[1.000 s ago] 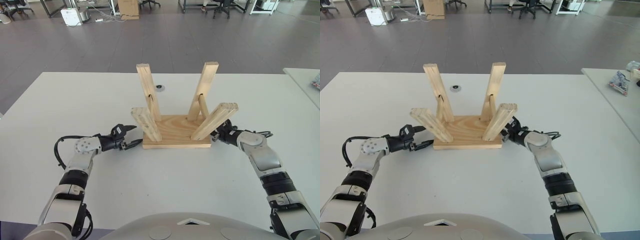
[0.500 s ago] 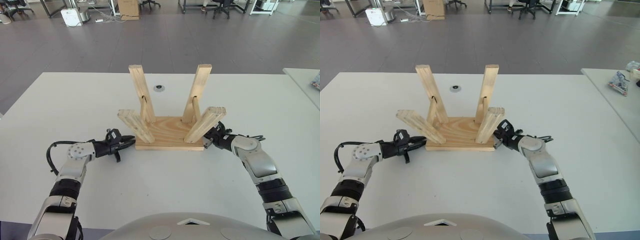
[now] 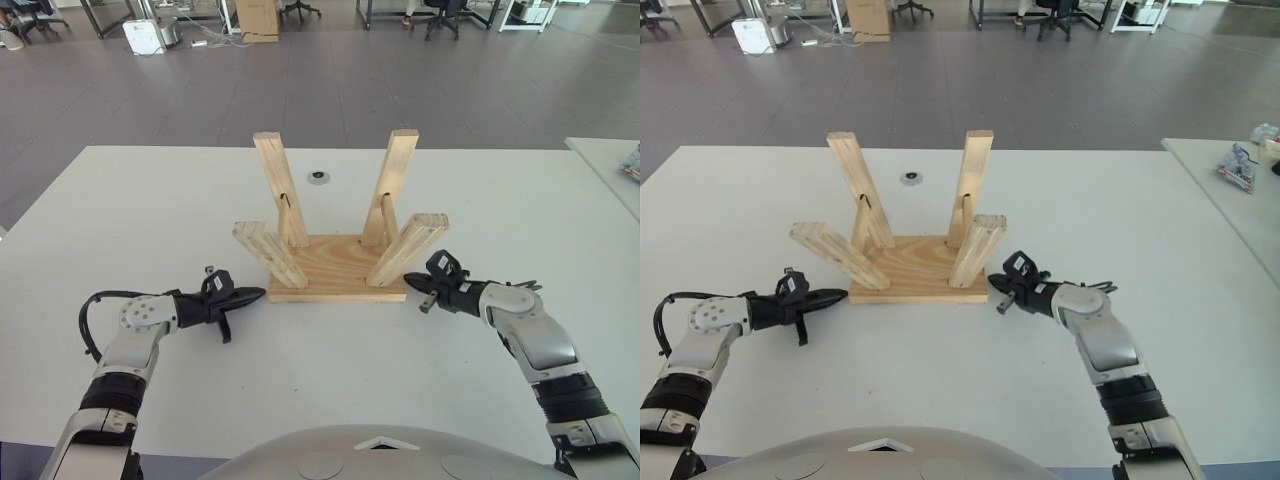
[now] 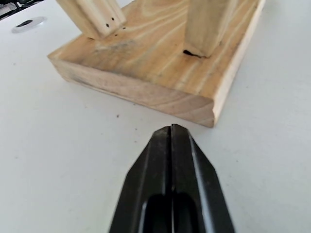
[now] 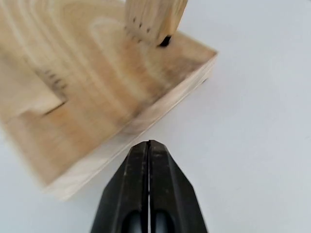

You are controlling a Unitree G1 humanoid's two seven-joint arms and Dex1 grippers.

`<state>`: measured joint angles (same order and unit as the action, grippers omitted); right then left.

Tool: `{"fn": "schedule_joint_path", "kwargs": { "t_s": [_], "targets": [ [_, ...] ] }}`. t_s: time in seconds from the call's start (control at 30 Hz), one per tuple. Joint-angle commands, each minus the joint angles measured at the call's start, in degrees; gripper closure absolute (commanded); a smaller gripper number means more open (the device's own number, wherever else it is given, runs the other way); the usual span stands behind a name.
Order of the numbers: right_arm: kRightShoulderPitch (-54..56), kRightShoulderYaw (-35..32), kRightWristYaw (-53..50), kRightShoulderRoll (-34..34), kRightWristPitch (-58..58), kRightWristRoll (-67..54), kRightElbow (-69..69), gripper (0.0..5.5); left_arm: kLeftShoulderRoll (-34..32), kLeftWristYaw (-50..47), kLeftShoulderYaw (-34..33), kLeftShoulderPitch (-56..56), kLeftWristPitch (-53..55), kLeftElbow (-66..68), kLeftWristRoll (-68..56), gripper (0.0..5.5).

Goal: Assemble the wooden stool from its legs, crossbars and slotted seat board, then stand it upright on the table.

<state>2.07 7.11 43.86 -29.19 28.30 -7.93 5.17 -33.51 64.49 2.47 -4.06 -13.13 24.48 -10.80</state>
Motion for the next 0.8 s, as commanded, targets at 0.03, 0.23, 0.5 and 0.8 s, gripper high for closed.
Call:
{"fn": "schedule_joint_path", "kwargs": {
  "t_s": [0.03, 0.23, 0.5, 0.8],
  "targets": [
    [-2.39, -0.04, 1.82, -2.28, 1.73, -1.64, 2.95, 5.5, -0.88, -0.38, 0.07, 1.13, -0.1, 0.87, 0.85, 5.49],
    [-2.74, 0.44, 2.15, -2.65, 2.29, -2.43, 3.19, 5.5, 1.17, -2.01, 2.27, -3.37, -2.6, 4.8, 3.31, 5.49],
    [-0.46, 0.89, 2.45, -1.81, 3.13, -3.46, 3.94, 5.5, -0.24, 2.03, 5.56, 1.71, 2.11, -6.15, 0.71, 5.49],
    [2.68, -4.58, 9.76, -3.67, 19.21, -25.38, 24.92, 5.5, -2.75, -1.19, 0.01, -3.55, 9.63, -16.81, -3.28, 5.49]
  ]
}}
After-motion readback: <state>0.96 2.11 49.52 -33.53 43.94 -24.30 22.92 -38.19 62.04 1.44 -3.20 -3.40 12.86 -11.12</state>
